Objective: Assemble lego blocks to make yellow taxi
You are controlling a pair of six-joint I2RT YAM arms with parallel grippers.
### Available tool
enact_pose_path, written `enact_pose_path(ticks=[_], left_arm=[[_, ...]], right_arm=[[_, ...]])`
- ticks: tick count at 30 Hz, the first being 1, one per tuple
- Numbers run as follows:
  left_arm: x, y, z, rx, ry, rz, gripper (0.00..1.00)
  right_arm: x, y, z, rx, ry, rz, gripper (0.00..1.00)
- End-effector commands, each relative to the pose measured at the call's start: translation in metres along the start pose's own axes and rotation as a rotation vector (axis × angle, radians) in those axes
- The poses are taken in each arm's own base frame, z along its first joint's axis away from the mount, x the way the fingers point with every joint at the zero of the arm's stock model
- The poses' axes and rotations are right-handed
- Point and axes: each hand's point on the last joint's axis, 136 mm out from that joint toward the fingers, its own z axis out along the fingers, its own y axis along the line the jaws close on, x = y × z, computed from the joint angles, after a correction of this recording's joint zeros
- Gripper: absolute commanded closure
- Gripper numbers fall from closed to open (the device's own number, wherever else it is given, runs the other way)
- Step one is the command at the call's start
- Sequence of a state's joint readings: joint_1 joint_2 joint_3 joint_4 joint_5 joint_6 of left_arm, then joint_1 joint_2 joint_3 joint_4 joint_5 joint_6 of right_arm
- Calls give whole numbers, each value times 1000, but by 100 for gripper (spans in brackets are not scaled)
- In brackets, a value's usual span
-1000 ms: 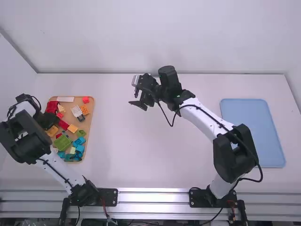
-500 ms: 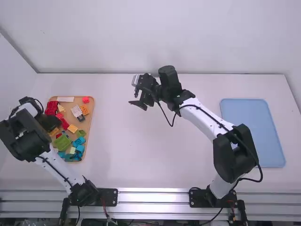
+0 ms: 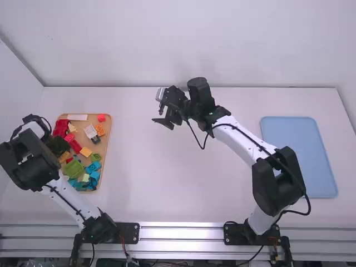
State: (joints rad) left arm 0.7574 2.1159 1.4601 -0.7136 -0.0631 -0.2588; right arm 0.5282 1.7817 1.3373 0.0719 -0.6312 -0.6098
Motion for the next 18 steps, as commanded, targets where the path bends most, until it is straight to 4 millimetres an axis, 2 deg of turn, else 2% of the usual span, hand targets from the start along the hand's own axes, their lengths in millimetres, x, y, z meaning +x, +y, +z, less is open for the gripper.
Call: enact_pose_path(ticks=[1,2,5,6,9,10,11,13,16,17,18], left_arm=[[-3,3,-20,-4,-5,27,61],[-5,3,-26,-1,-13,27,64],[-13,-6,-74,48,-86,37,71],[-13,-8,-82,60,-100,54,73],[0,-41,-130,164,-187,218,74],[3,-45,-134,175,-197,245,73],[14,-60,-148,206,-225,345,72],[51,-99,-171,256,-272,627,76],[94,-135,-178,275,-284,871,82],[118,-155,-177,289,-282,997,84],[132,-167,-176,297,-280,1071,85]], right_arm=[[-2,-5,-5,43,15,-6,1],[-1,-6,-5,51,21,-5,2],[0,-8,-6,54,25,2,1],[1,-9,-7,56,25,8,2],[3,-16,-12,73,24,60,1],[3,-17,-13,74,24,64,2],[4,-18,-15,74,24,74,2],[5,-21,-21,68,17,106,1],[1,-14,-31,9,-9,109,1],[-3,-10,-37,-23,-23,106,1],[-4,-6,-42,-45,-31,101,1]])
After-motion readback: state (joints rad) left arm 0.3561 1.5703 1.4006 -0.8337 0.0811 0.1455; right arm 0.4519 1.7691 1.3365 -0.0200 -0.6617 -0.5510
